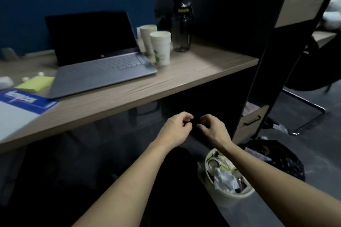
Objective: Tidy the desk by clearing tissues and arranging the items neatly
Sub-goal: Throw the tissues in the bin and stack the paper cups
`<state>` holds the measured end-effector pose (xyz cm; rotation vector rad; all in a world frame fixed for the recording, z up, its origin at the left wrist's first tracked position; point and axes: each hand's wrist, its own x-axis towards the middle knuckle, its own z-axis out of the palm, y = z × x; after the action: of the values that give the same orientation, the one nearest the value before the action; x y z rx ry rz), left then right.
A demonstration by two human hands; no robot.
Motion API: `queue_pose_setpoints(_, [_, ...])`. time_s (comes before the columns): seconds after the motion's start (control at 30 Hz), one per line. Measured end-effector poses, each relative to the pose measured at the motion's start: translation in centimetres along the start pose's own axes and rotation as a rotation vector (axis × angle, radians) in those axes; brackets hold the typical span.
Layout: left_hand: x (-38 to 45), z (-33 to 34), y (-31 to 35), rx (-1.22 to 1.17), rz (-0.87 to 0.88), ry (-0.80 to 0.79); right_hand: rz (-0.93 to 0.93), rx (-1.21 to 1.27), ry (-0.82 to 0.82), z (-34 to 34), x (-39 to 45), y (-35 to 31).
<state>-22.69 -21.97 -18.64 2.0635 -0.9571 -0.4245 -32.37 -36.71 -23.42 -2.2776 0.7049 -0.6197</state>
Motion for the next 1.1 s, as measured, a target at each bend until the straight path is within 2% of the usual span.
queue_pose_setpoints(0.33, [-5.3,-10.6,3.7,0.058,0.128,0.270,-0.284,-0.104,0.243,-3.4,1.0,-11.7])
queue_pose_setpoints(0.57, [-6.7,-18.0,1.8,0.108,0.099,0.426,-0.368,-0.060,0.216,-2.8,3.8,-17.6])
queue_pose_setpoints(0.8, [-5.2,-21.5,-0.4,0.164,0.056,0.449,-0.336,-0.002,0.166,-1.8,7.9,-20.2])
queue_pose_setpoints(1.1, [2.6,-21.2,0.7,0.175,0.076,0.381,-0.196,0.048,0.072,-1.8,14.1,-18.2])
